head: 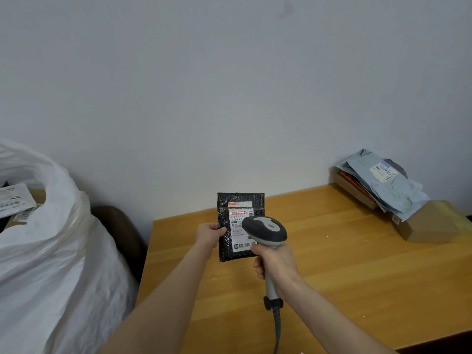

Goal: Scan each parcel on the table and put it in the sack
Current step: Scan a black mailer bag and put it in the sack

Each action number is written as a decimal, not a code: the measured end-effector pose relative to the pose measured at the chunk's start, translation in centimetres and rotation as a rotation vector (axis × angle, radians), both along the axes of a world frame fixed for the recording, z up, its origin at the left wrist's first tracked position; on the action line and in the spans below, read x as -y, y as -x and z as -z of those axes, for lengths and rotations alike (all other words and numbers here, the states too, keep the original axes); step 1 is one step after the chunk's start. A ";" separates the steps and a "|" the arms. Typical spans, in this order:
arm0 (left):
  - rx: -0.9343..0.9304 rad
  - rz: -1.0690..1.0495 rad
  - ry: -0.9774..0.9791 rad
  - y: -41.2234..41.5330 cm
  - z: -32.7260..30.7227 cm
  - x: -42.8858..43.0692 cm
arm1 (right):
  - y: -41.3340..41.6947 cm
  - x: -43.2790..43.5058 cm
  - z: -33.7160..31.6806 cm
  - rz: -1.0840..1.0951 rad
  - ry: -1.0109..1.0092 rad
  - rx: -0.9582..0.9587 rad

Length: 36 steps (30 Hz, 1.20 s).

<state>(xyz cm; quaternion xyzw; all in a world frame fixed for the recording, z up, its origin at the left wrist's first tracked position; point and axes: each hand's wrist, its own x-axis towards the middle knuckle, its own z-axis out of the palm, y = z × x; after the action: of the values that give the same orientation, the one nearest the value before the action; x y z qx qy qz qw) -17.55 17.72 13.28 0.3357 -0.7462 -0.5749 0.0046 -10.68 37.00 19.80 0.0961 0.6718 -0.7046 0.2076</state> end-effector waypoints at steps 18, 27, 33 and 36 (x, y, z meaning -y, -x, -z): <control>0.008 -0.009 -0.005 -0.1 -0.7 1.0 | 0.8 0.9 -0.1 -0.005 -0.008 -0.021; -0.172 -0.130 0.130 -3.3 -9.5 5.2 | 4.8 6.1 -3.8 -0.122 0.076 -0.124; -0.311 -0.325 0.327 -9.6 -17.3 10.5 | 3.6 14.2 -8.4 -0.258 0.148 -0.188; -0.373 -0.418 0.402 -12.8 -20.9 14.3 | 1.9 18.4 -11.0 -0.323 0.204 -0.215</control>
<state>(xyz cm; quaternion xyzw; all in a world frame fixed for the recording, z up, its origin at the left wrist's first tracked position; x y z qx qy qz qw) -4.79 3.40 34.23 0.3630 -0.7460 -0.4544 0.3246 -12.56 18.62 30.85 -0.1099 0.6221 -0.7326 0.2535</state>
